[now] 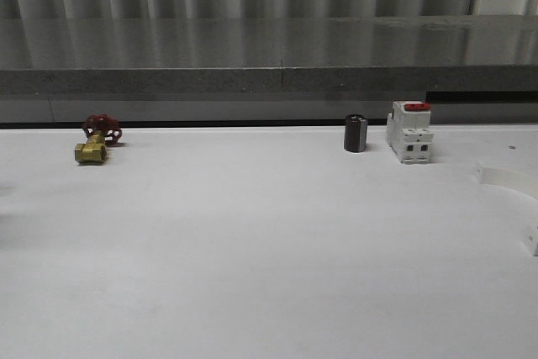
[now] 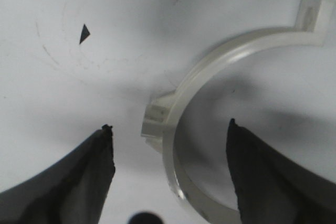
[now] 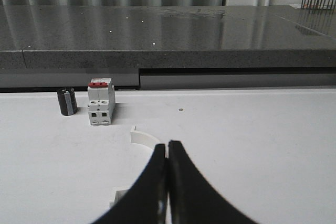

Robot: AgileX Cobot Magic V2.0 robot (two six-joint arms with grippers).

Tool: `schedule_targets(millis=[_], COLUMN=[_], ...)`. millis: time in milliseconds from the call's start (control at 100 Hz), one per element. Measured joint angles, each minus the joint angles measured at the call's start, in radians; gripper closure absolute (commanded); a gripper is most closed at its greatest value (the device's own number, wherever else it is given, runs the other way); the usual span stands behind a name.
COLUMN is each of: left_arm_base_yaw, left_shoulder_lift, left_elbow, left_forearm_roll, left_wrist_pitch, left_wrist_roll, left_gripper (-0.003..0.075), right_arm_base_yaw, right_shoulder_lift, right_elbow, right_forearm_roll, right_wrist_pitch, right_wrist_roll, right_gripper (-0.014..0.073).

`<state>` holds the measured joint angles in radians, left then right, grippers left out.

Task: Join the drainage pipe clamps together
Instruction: 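Grasp the white clamp half's end tab with the left gripper and lift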

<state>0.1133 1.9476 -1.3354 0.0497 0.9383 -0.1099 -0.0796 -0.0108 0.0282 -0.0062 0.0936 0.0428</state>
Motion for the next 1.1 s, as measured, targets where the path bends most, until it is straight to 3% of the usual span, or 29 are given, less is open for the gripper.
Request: schedule_targets(millis=[280,350,520,590,940,1100], left_arm_base_yaw=[0.000,0.000,0.002,0.002,-0.011,-0.088], left_shoulder_lift=[0.063,0.073,0.073,0.073,-0.028,-0.131], left_elbow=[-0.014,-0.014,-0.016,-0.016,-0.016,-0.016], left_forearm_roll=[0.000,-0.002,-0.002,-0.002,-0.002,-0.011], left_wrist_pitch=[0.005,0.005,-0.021,-0.030,-0.053,-0.053], left_wrist_roll=[0.000,0.000,0.000,0.000,0.000,-0.001], left_gripper=[0.0300,0.0349,0.0553,0.0591,0.0596,0.0596], right_arm_base_yaw=[0.000,0.000,0.000,0.000,0.000,0.000], right_shoulder_lift=[0.000,0.000,0.000,0.000,0.000,0.000], right_elbow=[0.000,0.000,0.000,0.000,0.000,0.000], right_forearm_roll=[0.000,0.000,0.000,0.000,0.000,0.000], right_wrist_pitch=[0.000,0.000,0.000,0.000,0.000,0.000], right_wrist_roll=[0.000,0.000,0.000,0.000,0.000,0.000], right_gripper=[0.0660,0.0660,0.0660,0.0660,0.0660,0.0660])
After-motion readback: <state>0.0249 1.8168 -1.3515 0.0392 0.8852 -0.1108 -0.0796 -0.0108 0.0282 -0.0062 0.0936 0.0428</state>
